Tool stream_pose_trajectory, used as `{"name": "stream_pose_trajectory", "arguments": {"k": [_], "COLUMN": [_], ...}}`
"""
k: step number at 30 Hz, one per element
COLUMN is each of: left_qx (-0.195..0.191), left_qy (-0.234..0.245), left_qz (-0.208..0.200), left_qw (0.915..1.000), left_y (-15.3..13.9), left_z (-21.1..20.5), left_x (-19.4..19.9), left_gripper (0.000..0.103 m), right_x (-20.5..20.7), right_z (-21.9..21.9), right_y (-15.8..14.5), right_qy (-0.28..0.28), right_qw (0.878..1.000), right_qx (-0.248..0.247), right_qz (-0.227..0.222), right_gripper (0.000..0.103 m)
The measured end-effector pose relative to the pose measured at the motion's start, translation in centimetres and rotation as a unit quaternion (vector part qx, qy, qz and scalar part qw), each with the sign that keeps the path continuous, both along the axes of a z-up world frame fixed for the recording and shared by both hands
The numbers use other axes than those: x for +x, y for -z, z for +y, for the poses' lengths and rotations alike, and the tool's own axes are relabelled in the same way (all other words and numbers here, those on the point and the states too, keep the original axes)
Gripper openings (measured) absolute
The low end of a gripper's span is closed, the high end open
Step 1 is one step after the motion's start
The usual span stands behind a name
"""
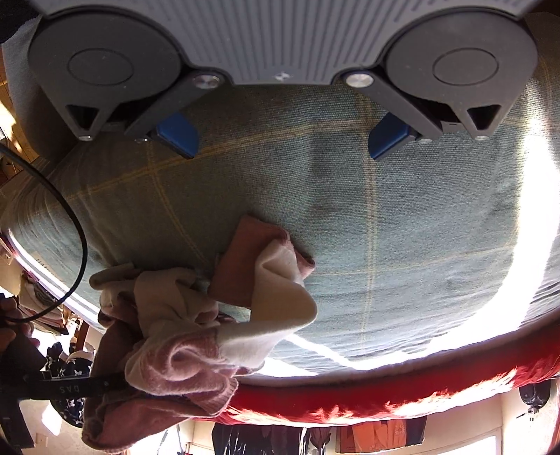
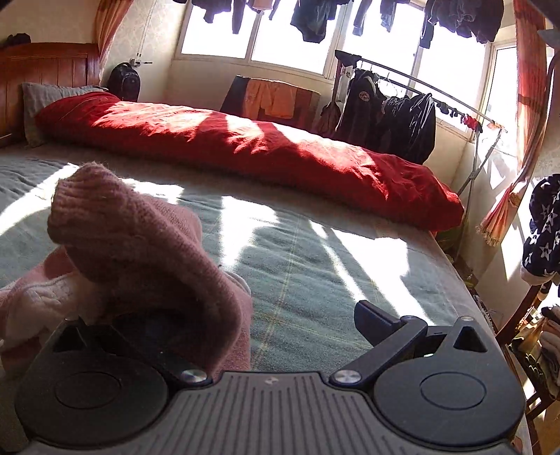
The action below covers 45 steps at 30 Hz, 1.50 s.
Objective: Fold clothes
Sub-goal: 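Move the right tool to the sweater heap and grasp its pink fabric, then lift the sweater with the right tool while the left tool grasps its white edge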
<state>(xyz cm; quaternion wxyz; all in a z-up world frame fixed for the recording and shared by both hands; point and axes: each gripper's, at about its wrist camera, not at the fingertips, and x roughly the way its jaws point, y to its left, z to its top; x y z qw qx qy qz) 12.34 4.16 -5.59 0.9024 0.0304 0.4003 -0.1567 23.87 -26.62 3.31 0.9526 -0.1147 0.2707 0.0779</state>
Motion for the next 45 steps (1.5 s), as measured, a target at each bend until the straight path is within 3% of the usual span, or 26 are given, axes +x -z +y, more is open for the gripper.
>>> {"name": "stream_pose_trajectory", "arguments": {"k": [3,8,15,19,25,28,32,36,38,42,45], "left_qx": [-0.001,0.046,0.075,0.089,0.099,0.106,0.118,0.147,0.141,0.071,0.027], "left_qy": [0.011,0.047,0.098,0.087,0.04,0.019,0.029,0.008,0.001,0.008,0.019], "left_qz": [-0.028,-0.104,-0.138,-0.151,-0.194,-0.207,-0.201,-0.221,-0.211,-0.162,-0.143], "left_qw": [0.9995,0.9924,0.9828,0.9807,0.9751,0.9723,0.9721,0.964,0.9673,0.9842,0.9892], "left_y": [-1.5,-4.0,-3.5,-3.2,-5.1,-6.0,-6.4,-6.6,-6.8,-6.5,-5.8], "left_z": [-0.4,-2.5,-6.9,-8.1,-7.2,-6.9,-7.2,-7.5,-7.3,-6.3,-5.3], "left_x": [0.7,1.4,2.7,3.9,6.9,9.1,12.2,14.7,16.4,18.0,17.3], "left_gripper": [0.102,0.102,0.102,0.094,0.094,0.095,0.095,0.095,0.094,0.093,0.093], "right_x": [-0.8,-2.3,-3.9,-4.3,-2.9,-1.4,1.0,3.5,4.9,6.1,5.5], "right_z": [-0.1,0.0,0.5,1.6,1.2,1.0,1.0,0.1,-0.9,-2.9,-3.6], "right_y": [-0.2,0.0,-0.1,0.3,0.2,0.4,1.1,1.1,0.6,0.5,1.3], "right_qy": [-0.028,-0.044,-0.062,-0.085,-0.071,-0.073,-0.082,-0.07,-0.048,-0.047,-0.061], "right_qw": [0.999,0.998,0.998,0.995,0.995,0.995,0.995,0.996,0.998,0.995,0.988], "right_qx": [0.007,0.014,0.008,-0.04,-0.066,-0.061,-0.051,-0.039,-0.028,0.058,0.116], "right_qz": [0.013,0.029,0.029,0.024,0.01,0.018,0.039,0.043,0.037,0.061,0.081], "right_gripper": [0.103,0.103,0.103,0.103,0.103,0.103,0.103,0.103,0.103,0.103,0.103]}}
